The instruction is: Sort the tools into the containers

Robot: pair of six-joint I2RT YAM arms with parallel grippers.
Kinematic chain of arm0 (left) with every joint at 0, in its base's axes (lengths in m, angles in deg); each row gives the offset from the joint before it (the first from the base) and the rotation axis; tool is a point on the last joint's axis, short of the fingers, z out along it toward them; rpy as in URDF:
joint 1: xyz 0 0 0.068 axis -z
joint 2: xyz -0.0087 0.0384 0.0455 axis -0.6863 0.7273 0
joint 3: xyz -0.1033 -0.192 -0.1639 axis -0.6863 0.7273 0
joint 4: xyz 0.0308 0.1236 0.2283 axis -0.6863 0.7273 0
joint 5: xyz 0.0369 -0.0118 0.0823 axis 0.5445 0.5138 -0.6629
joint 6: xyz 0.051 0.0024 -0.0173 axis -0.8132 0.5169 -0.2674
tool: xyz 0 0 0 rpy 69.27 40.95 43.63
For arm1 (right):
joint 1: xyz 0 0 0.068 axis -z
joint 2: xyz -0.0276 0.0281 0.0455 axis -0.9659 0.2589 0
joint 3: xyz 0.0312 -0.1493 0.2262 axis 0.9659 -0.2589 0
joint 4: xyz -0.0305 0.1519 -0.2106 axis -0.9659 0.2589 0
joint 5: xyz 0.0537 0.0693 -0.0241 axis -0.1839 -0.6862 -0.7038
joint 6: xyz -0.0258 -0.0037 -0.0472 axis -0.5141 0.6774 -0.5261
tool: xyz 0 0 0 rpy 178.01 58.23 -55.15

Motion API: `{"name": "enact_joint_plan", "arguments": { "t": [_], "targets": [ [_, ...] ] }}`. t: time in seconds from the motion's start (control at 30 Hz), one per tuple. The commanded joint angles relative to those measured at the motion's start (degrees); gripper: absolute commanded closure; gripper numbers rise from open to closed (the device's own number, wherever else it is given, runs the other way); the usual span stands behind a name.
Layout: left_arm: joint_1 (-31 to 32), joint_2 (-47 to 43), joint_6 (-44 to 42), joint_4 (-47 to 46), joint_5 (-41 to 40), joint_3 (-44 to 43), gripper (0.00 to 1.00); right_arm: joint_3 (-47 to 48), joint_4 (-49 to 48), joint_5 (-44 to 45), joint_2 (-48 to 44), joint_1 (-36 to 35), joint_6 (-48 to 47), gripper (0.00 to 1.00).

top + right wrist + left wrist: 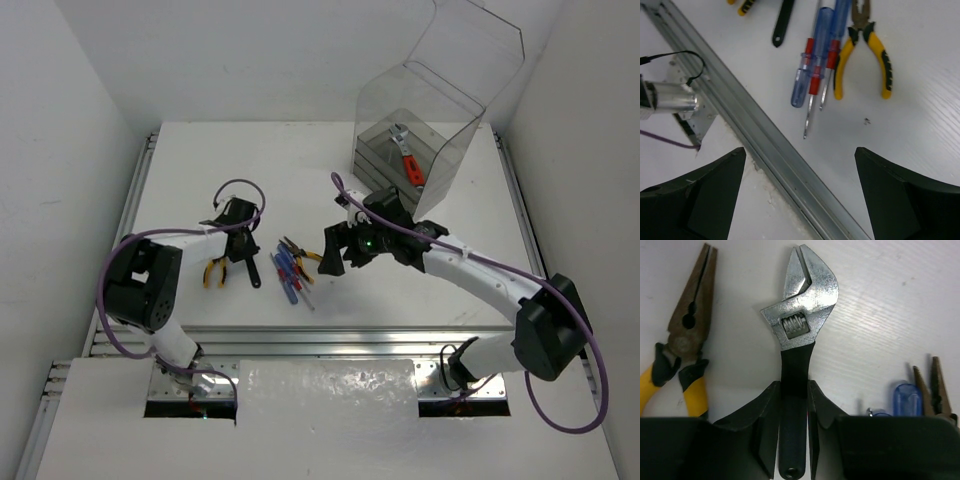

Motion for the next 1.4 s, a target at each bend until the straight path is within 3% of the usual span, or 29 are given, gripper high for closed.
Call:
{"name": "enact_joint_plan", "arguments": {
  "t": [0.0,0.07,0.17,0.57,0.8,0.93,1.13,1.27,1.37],
  "targets": [
    [-0.3,2.1,0.6,-1.5,8.7,4.5,1.0,-2.5,-13.9,-11.3,-0.7,-0.5,3.1,0.09],
    [0.0,0.0,0.9,-3.1,9.6,5.3,1.0,-3.3,-17.3,-16.0,1.9,-0.5,5.2,0.01],
    [2.0,-6.1,1.7,-4.2,8.6,7.2,1.0,-3.3,-22.5,-18.2,5.3,-0.9,7.6,0.01],
    [6.4,-25.4,7.4,-6.5,8.9,13.2,1.0,-3.8,-41.0,-9.9,18.4,-6.9,15.8,0.08],
    [6.6,-26.6,8.7,-9.3,10.1,15.3,1.0,-6.3,-47.3,-7.0,21.4,-9.5,26.4,0.1],
    [6.7,-29.1,10.3,-10.2,12.1,16.2,1.0,-4.1,-46.4,-1.5,23.6,-12.7,27.2,0.12],
    [7.3,-34.4,12.8,-10.4,13.1,16.6,1.0,-1.4,-43.5,3.5,26.6,-14.2,31.8,0.21],
    [7.9,-36.6,13.7,-11.5,14.0,17.5,1.0,1.4,-45.2,2.6,28.6,-14.5,32.7,0.39],
    [8.1,-37.0,13.9,-11.8,15.8,17.9,1.0,3.4,-45.7,1.9,28.6,-14.6,31.0,0.46]
  ]
}}
